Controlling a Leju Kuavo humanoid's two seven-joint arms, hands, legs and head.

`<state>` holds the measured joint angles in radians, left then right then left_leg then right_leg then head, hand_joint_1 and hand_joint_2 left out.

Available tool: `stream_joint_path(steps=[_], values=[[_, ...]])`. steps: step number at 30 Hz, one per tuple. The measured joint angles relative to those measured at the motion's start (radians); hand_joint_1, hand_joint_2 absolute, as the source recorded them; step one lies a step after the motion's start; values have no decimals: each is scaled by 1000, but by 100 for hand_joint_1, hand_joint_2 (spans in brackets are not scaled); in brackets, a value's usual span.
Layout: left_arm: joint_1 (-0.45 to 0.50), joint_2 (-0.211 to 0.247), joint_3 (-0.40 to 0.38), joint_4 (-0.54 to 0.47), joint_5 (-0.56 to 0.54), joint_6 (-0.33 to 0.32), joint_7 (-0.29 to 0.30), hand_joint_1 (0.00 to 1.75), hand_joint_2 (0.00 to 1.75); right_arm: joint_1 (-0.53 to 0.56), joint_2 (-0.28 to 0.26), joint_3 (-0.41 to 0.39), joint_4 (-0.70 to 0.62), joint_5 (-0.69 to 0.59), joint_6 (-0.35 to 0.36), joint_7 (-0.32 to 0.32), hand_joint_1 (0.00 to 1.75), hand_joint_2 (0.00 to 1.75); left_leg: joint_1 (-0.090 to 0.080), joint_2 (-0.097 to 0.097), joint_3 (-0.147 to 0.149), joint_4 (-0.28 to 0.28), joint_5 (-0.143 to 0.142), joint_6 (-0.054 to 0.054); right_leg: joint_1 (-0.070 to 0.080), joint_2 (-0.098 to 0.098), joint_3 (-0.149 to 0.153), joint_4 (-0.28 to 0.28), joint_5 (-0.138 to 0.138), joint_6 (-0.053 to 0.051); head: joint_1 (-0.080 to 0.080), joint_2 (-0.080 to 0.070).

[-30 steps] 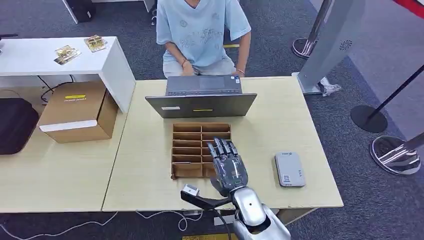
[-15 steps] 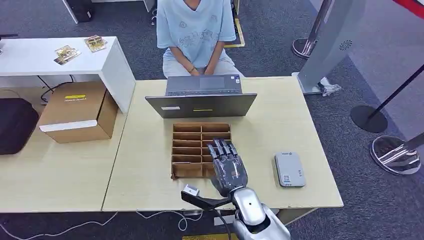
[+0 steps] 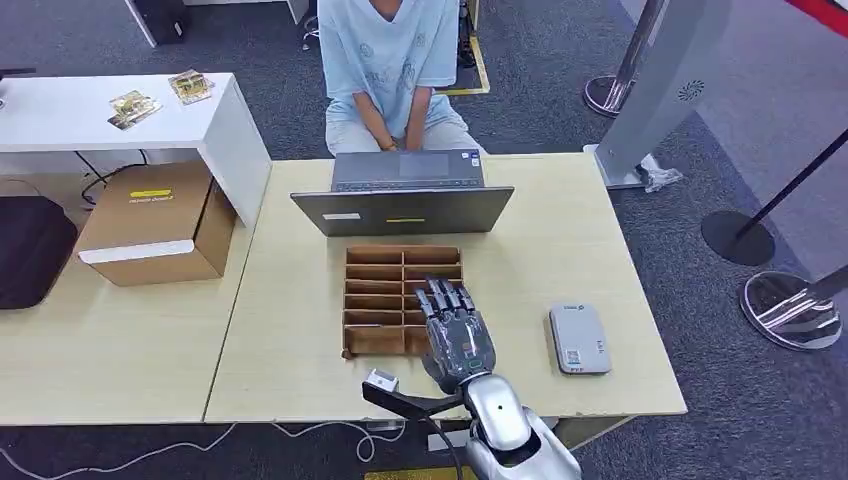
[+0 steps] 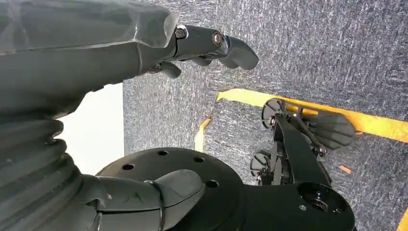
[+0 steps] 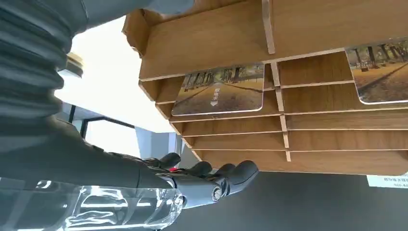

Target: Pass the card to the sensor for recognition and then transmit it.

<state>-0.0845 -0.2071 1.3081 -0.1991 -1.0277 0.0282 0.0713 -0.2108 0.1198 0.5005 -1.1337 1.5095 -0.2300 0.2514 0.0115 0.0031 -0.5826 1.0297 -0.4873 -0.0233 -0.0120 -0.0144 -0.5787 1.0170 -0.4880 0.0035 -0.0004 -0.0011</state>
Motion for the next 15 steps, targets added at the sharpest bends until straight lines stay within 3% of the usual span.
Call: stream_joint_path(steps=[5, 7, 11, 13, 15], values=[[0, 0, 0, 0, 1, 0, 0, 0, 175, 0, 0, 0, 0, -3, 1, 0, 33, 175, 0, 0, 0, 0, 0, 0, 0, 0, 0, 0, 0, 0, 0, 0], [0, 0, 0, 0, 1, 0, 0, 0, 175, -1, 0, 0, 0, -4, 1, 0, 47, 175, 0, 0, 0, 0, 0, 0, 0, 0, 0, 0, 0, 0, 0, 0], [0, 0, 0, 0, 2, 0, 0, 0, 175, -2, 0, 0, 0, -7, 1, 0, 42, 175, 0, 0, 0, 0, 0, 0, 0, 0, 0, 0, 0, 0, 0, 0], [0, 0, 0, 0, 2, 0, 0, 0, 175, -2, 0, 0, 0, -9, 1, 0, 28, 175, 0, 0, 0, 0, 0, 0, 0, 0, 0, 0, 0, 0, 0, 0], [0, 0, 0, 0, 2, 0, 0, 0, 175, -2, 0, 0, 0, -9, 1, 0, 30, 175, 0, 0, 0, 0, 0, 0, 0, 0, 0, 0, 0, 0, 0, 0]])
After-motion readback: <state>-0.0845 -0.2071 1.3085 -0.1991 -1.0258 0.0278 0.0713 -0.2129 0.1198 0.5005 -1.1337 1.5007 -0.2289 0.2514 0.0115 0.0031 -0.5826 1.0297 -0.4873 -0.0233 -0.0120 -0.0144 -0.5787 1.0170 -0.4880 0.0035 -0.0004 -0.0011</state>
